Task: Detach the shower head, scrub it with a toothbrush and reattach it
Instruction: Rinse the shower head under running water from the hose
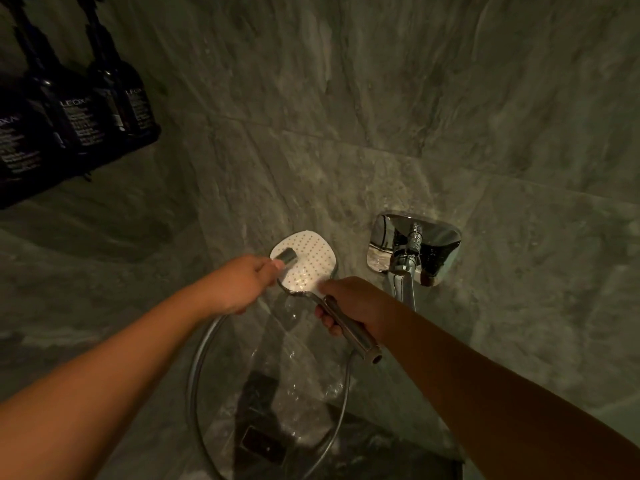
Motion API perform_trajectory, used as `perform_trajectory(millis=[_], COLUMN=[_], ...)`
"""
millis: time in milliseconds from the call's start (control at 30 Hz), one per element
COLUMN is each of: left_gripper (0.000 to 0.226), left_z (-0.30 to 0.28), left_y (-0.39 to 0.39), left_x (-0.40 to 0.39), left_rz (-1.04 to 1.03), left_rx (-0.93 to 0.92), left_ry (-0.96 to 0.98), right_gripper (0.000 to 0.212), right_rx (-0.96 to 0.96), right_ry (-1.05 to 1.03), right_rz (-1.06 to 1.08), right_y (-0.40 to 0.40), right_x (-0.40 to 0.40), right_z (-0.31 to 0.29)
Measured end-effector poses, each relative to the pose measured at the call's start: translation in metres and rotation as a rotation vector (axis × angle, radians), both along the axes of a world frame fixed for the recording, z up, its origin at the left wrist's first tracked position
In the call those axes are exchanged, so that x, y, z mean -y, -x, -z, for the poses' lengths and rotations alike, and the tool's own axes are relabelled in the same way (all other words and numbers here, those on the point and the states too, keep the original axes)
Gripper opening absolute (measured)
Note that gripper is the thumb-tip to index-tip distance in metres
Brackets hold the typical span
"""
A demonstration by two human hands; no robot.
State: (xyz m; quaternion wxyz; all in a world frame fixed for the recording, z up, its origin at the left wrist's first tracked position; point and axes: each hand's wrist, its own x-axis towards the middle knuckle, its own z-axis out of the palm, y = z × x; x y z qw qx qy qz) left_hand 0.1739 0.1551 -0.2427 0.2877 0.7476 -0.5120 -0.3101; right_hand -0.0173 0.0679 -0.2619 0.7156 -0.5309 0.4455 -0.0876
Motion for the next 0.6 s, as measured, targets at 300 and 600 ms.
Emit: perform_trajectory(millis=[300,600], left_gripper=[0.043,0.045], left_z=[0.0,0.0], left_y=[0.001,-0.018], left_x=[-0.006,-0.01], left_rz=[0.025,-0.073], left_rx=[0.006,0.147], left_ry=[-0.048,0.04], right_gripper=[0.033,0.032], right_rx=[-0.006,0.007], right_ry=[-0.005,-0.054], right_rz=[0.004,0.035], right_y=[-0.004,-0.004], right_x=[0.002,0.004], right_z=[0.006,0.004])
